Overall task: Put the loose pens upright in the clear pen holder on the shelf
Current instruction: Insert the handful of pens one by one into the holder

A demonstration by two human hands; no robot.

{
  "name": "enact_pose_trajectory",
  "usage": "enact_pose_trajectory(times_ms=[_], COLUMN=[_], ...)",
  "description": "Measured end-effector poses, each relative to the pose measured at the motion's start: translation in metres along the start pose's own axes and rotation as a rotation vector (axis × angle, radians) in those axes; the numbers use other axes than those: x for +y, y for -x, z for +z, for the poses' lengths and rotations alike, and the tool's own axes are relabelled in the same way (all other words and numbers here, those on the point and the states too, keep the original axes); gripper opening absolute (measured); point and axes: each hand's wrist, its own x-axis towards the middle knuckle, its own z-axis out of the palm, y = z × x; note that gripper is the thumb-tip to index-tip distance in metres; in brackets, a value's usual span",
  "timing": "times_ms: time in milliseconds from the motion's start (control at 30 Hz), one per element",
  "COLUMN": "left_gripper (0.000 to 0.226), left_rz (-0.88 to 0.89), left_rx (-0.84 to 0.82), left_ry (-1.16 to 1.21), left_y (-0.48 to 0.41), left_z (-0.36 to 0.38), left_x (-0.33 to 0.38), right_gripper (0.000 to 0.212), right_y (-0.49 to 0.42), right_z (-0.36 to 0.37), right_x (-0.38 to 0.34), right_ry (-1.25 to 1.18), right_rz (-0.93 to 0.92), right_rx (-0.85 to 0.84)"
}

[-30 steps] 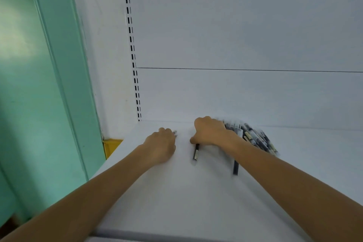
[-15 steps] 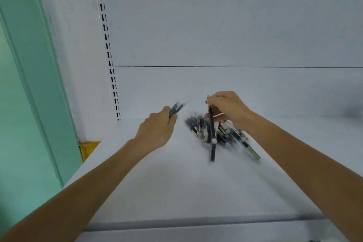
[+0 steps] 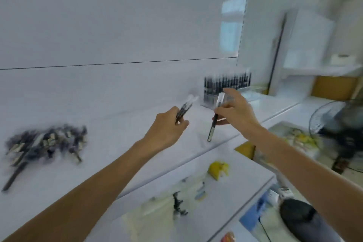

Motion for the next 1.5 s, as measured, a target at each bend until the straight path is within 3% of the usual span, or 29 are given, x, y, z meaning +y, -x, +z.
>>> enact_pose_trajectory(times_ms=[267,500,800,1200,1500], left_gripper=[0.032,0.034,0.023,0.028,0.034], left_rz=[0.075,0.107,0.144,0.024,-0.174], left_rx=[-0.053,-0.053,-0.143,0.055,0.295], left_ry=[0.123,0.090,-0.050,-0.024,-0.087], left_y=[-0.050,-0.095,-0.193,-0.260,-0.262], left_z=[0.148,0.207,0.227,0.219,0.223], left_x=[0.105,0.139,0.142,0.101,0.100], right_gripper=[0.052,0.056,0.053,0.051,0.055], right_y=[0.002,-0.022,-0.128,-0.287,-0.346], right_z=[-0.177,-0.254,-0.266,-0.211,-0.174], right_x=[0.063,0.109,0.131,0.123,0.131], right_ry=[0.036,-0.021,-0.062,-0.011,0.143], right_rz=[0.059,0.137,0.067,-0.311,-0.652], right_rx=[0.190,0.318,0.264,0.197,-0.080])
